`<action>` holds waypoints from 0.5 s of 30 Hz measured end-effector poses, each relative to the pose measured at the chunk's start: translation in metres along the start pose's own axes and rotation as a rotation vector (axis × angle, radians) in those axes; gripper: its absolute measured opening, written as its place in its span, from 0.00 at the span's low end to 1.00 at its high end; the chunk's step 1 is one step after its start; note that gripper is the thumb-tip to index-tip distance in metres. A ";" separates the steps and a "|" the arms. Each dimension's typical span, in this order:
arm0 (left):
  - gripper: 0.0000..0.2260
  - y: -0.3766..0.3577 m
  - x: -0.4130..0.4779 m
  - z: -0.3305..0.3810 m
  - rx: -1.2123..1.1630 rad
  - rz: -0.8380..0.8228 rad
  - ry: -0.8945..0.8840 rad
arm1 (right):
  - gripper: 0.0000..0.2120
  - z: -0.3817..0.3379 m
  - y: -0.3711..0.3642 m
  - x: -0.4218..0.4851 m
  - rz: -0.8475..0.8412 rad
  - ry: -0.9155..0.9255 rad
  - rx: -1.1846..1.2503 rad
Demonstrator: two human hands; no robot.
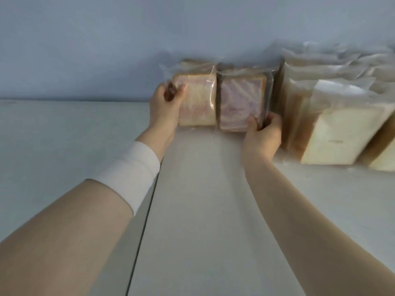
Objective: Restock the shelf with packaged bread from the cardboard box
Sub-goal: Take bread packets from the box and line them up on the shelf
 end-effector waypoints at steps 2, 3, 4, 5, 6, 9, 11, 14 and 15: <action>0.09 -0.009 0.011 -0.002 0.021 -0.003 -0.020 | 0.16 0.002 -0.007 0.007 0.048 0.053 -0.063; 0.09 -0.012 0.015 -0.003 0.038 -0.004 -0.040 | 0.17 0.004 -0.009 0.009 0.079 0.092 -0.105; 0.07 -0.015 0.018 -0.005 0.050 -0.006 -0.055 | 0.17 0.005 -0.011 0.010 0.105 0.124 -0.152; 0.05 -0.017 0.021 -0.007 0.059 -0.010 -0.071 | 0.18 0.006 -0.014 0.010 0.119 0.139 -0.200; 0.06 -0.017 0.023 -0.009 0.061 -0.011 -0.082 | 0.20 0.005 -0.016 0.010 0.123 0.143 -0.239; 0.20 -0.015 0.020 -0.003 0.081 0.007 -0.076 | 0.28 0.002 -0.019 0.008 0.091 0.137 -0.269; 0.26 -0.011 0.012 0.003 0.086 -0.008 -0.063 | 0.32 -0.002 -0.019 0.004 0.008 0.136 -0.310; 0.32 0.005 -0.011 0.013 0.262 0.032 -0.164 | 0.35 -0.011 -0.007 -0.014 -0.123 0.182 -0.391; 0.31 0.010 -0.027 0.018 0.393 0.060 -0.258 | 0.34 -0.016 0.001 -0.023 -0.168 0.242 -0.437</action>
Point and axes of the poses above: each hand's wrist, its own x-axis towards the middle knuckle, its own y-axis out of the back of the hand, z = x × y, the point moved 5 cm from there along x, towards the middle knuckle, and after that the axes turned 12 degrees about y, right-handed, at the moved point
